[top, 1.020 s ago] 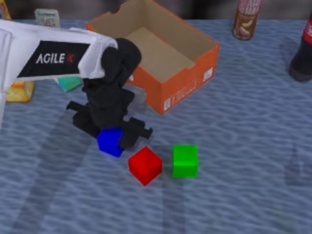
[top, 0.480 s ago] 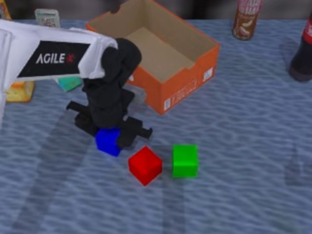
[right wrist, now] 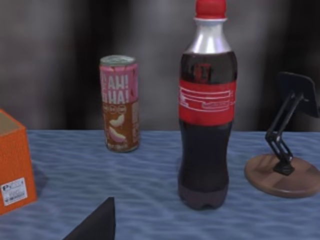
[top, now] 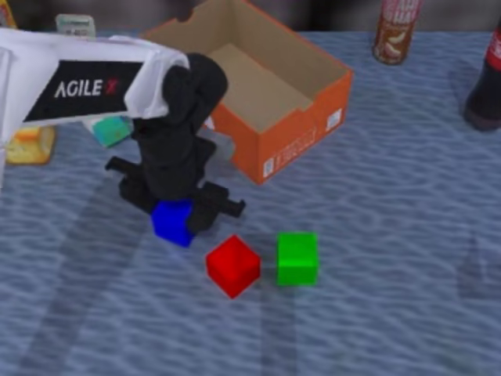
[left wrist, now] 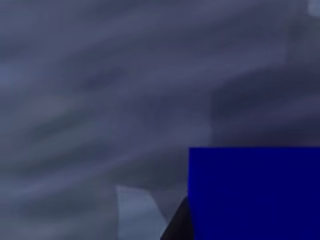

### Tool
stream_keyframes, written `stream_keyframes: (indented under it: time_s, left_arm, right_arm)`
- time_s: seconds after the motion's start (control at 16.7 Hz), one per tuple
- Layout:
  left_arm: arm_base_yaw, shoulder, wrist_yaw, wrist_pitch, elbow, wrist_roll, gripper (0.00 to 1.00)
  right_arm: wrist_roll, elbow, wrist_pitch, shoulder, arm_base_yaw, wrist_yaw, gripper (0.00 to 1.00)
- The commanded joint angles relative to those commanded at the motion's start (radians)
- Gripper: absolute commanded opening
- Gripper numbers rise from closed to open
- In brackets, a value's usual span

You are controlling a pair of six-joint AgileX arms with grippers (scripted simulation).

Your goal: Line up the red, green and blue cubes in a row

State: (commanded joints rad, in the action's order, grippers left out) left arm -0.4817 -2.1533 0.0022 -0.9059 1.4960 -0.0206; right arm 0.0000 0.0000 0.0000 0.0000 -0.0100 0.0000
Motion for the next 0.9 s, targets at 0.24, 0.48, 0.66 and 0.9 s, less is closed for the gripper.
stream_keyframes:
  time_s: [0.24, 0.48, 0.66, 0.9]
  left_arm:
    - [0.012, 0.05, -0.001, -0.146, 0.085, -0.003, 0.0]
    - [0.018, 0.078, 0.0, -0.2, 0.12, -0.003, 0.0]
    - [0.011, 0.072, -0.001, -0.199, 0.12, -0.004, 0.0]
    - [-0.051, -0.007, -0.001, -0.264, 0.232, -0.112, 0.0]
  right_arm:
    - [0.0, 0.0, 0.0, 0.0, 0.0, 0.0, 1.0]
    - [0.0, 0.0, 0.0, 0.0, 0.0, 0.0, 1.0]
    - [0.0, 0.0, 0.0, 0.0, 0.0, 0.0, 1.0]
    - [0.0, 0.0, 0.0, 0.0, 0.0, 0.0, 1.0]
